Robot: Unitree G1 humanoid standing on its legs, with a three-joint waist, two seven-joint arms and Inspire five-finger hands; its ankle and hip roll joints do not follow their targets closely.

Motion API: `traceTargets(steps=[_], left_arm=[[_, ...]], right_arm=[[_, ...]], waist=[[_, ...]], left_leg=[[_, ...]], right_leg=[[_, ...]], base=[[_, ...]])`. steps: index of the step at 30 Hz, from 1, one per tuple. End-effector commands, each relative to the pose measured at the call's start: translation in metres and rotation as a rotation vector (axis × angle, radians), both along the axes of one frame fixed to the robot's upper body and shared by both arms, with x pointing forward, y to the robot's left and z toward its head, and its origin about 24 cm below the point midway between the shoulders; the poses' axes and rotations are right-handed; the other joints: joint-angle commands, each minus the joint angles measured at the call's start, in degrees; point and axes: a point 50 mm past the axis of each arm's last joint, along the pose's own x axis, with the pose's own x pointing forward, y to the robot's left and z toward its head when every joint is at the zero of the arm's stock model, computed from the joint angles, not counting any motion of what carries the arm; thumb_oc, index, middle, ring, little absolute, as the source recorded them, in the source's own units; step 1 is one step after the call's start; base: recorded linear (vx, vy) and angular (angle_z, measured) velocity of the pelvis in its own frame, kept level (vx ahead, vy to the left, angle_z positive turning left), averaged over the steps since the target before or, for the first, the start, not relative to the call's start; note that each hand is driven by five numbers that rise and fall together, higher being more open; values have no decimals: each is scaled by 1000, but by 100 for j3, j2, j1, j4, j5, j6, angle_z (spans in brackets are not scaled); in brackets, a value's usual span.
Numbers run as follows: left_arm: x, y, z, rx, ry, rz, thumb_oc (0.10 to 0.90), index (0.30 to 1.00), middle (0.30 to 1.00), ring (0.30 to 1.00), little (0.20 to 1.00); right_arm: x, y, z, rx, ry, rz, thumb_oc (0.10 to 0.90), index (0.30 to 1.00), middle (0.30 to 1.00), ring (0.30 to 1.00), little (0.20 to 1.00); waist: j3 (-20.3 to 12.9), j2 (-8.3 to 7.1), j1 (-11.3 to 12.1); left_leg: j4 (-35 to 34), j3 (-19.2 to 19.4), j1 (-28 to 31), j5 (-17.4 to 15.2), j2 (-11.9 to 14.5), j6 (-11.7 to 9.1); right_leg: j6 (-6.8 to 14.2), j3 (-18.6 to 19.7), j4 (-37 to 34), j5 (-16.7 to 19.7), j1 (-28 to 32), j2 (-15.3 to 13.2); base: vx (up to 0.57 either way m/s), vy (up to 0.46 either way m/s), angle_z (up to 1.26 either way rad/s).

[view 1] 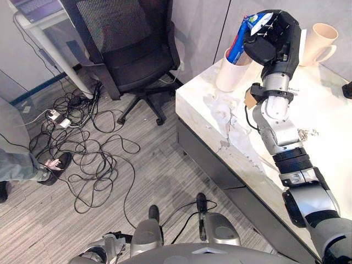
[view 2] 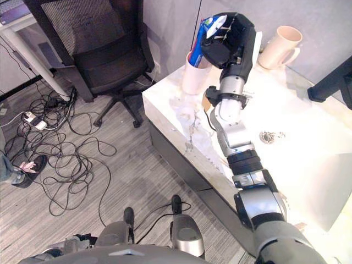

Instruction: Organize the bathroom.

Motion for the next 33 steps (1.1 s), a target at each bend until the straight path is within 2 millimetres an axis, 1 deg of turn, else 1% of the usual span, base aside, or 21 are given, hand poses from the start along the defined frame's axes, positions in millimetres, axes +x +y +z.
traceTargets(steps=[1,2,8,16,20,21,22,23,27,28,33], left_arm=[[-13,2,-2,-1,57,-18,800,900,900,900,900],[-12,2,-2,-2,56,-18,800,900,900,900,900],[-9,1,-2,-7,46,-31,800,900,900,900,900],[-5,-2,-2,-7,42,-60,800,900,900,900,900],[-6,-2,-2,-7,47,-78,800,900,900,900,900],[-6,-4,-2,-9,48,-92,800,900,900,900,900],[-6,-4,-2,-10,49,-94,800,900,900,900,900],[-7,-4,-2,-11,49,-117,800,900,900,900,900],[-7,-4,-2,-14,49,-148,800,900,900,900,900],[-6,-4,-2,-13,48,-159,800,900,900,900,900],[-1,-5,-1,-11,41,-178,800,900,900,900,900]], right_arm=[[-17,19,80,-38,-363,58,551,526,526,526,526],[-17,19,81,-39,-363,58,800,900,900,900,900],[-16,20,81,-44,-358,79,800,900,900,900,900],[-12,24,72,-62,-303,114,800,900,900,900,900],[-9,30,65,-144,-264,116,800,900,900,900,900],[-7,33,61,-191,-237,121,800,900,900,900,900],[-7,33,61,-192,-237,122,800,900,900,900,900],[-5,35,57,-241,-212,125,800,900,900,900,900],[-4,40,53,-313,-188,131,800,900,900,900,900],[-3,42,52,-354,-179,129,800,900,900,900,900],[-3,43,52,-448,-185,94,800,900,900,900,900]], waist=[[-317,-147,9],[-311,-147,6],[-278,-153,-10],[-317,-181,-60],[-350,-198,-87],[-371,-201,-105],[-372,-202,-105],[-395,-212,-121],[-423,-223,-152],[-443,-242,-175],[-502,-275,-235]], left_leg=[[600,399,-76,-671,-132,447],[601,397,-79,-669,-135,448],[629,393,-110,-659,-146,450],[659,400,-102,-695,-172,461],[645,430,-73,-700,-173,471],[633,435,-52,-708,-187,479],[632,436,-49,-710,-188,480],[619,451,-27,-722,-196,490],[604,491,17,-751,-217,510],[617,524,39,-784,-218,521],[589,602,117,-833,-215,558]], right_leg=[[246,435,897,-534,-444,-52],[246,435,896,-531,-445,-53],[229,443,910,-519,-469,-46],[236,504,879,-502,-447,-44],[248,534,853,-480,-430,-51],[252,551,835,-471,-417,-59],[253,553,833,-470,-415,-60],[256,578,800,-448,-408,-65],[274,620,751,-407,-397,-82],[290,659,723,-387,-389,-89],[312,722,656,-338,-368,-100]], base=[[-33,-6,0],[0,0,0],[-11,-1,0],[-4,5,-2],[-4,8,-2],[0,0,0],[-23,47,-4],[-20,31,-6],[-17,33,-10],[-4,16,-19],[-8,5,-13]])
